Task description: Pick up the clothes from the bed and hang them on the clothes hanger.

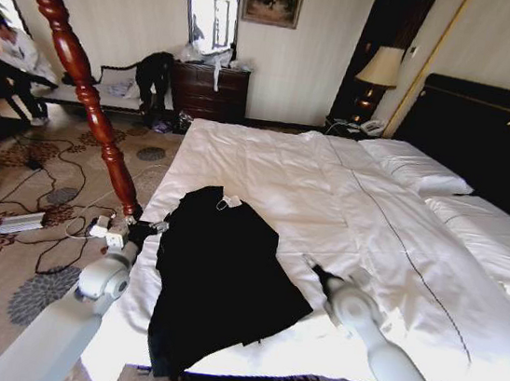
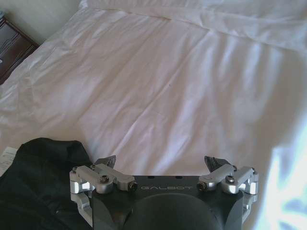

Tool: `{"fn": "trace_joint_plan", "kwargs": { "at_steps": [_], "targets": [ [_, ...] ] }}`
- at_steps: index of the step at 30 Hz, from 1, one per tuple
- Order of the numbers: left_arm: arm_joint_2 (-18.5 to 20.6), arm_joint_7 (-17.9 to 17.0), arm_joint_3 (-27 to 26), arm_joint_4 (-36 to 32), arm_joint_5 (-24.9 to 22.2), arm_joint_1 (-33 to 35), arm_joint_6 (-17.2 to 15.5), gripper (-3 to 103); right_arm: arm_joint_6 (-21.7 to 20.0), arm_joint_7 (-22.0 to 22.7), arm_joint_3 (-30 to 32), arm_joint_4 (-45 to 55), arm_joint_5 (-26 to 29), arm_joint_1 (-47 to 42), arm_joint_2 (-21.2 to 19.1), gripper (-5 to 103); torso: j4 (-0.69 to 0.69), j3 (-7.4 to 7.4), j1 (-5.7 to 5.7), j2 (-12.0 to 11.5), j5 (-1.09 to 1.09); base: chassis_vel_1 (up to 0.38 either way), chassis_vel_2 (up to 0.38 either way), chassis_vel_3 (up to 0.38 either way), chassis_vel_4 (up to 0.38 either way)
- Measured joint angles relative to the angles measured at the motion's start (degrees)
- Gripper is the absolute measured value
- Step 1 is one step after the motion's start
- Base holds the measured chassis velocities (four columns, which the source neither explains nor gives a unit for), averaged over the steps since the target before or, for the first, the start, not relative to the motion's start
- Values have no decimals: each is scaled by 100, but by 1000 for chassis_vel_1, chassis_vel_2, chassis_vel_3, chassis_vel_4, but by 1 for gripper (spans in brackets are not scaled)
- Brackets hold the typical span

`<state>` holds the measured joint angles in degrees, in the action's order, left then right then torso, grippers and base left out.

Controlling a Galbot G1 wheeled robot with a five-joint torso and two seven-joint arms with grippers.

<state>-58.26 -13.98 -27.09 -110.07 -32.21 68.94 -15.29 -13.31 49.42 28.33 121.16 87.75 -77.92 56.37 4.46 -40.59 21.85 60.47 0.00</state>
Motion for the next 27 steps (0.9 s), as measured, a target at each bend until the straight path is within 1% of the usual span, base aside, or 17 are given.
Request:
{"fn": "trace_joint_plan", "kwargs": {
  "at_steps": [1,3,4,5,9,10,12,14,15,17,19,23,25,27],
  "targets": [
    [3,-12,-25,-21,-16,35,-12,100,6,11,143,147,35,-186,166,100,-2,0,0,0,0,0,0,0,0],
    [48,-35,-93,-85,-62,122,-42,100,8,3,291,371,9,-519,478,100,1,-1,2,0,-1,0,0,0,0],
    [74,-50,-133,-130,-101,167,-60,100,6,-22,302,409,-51,-629,602,100,2,-1,2,0,-1,0,0,0,0],
    [74,-50,-133,-130,-101,167,-60,100,6,-22,302,409,-51,-629,602,100,2,-1,2,0,-1,0,0,0,0],
    [143,-162,-350,-362,-394,365,-175,100,5,-200,198,265,-371,-847,1085,100,0,-2,2,0,-1,0,0,0,0],
    [143,-162,-350,-362,-394,365,-175,100,5,-200,198,265,-371,-847,1085,100,0,-2,2,0,-1,0,0,0,0],
    [165,-189,-475,-484,-470,514,-218,100,6,-230,123,183,-423,-874,1250,100,0,-2,3,0,0,0,0,0,0],
    [170,-192,-530,-529,-479,582,-226,100,8,-232,87,179,-437,-888,1303,100,0,-2,3,0,-1,0,0,0,0],
    [174,-192,-581,-572,-485,652,-232,100,12,-233,46,180,-458,-907,1344,101,-1,-2,3,0,-1,0,0,0,0],
    [175,-194,-680,-654,-487,779,-236,100,40,-245,-40,197,-536,-947,1413,94,0,-2,2,0,-1,0,0,0,0],
    [175,-194,-727,-693,-487,839,-237,100,71,-259,-76,208,-575,-965,1453,94,0,-2,2,-1,-1,0,0,0,0],
    [164,-193,-893,-835,-469,1055,-243,100,229,-405,-147,272,-719,-1054,1616,71,0,-2,3,-1,-1,0,0,0,0],
    [160,-193,-919,-861,-462,1086,-243,100,266,-449,-149,289,-752,-1077,1654,71,0,-2,3,-1,-1,0,0,0,0],
    [143,-195,-974,-925,-449,1155,-245,100,303,-495,-149,350,-787,-1148,1716,60,0,-2,3,-1,-1,0,0,0,0]
  ]
}}
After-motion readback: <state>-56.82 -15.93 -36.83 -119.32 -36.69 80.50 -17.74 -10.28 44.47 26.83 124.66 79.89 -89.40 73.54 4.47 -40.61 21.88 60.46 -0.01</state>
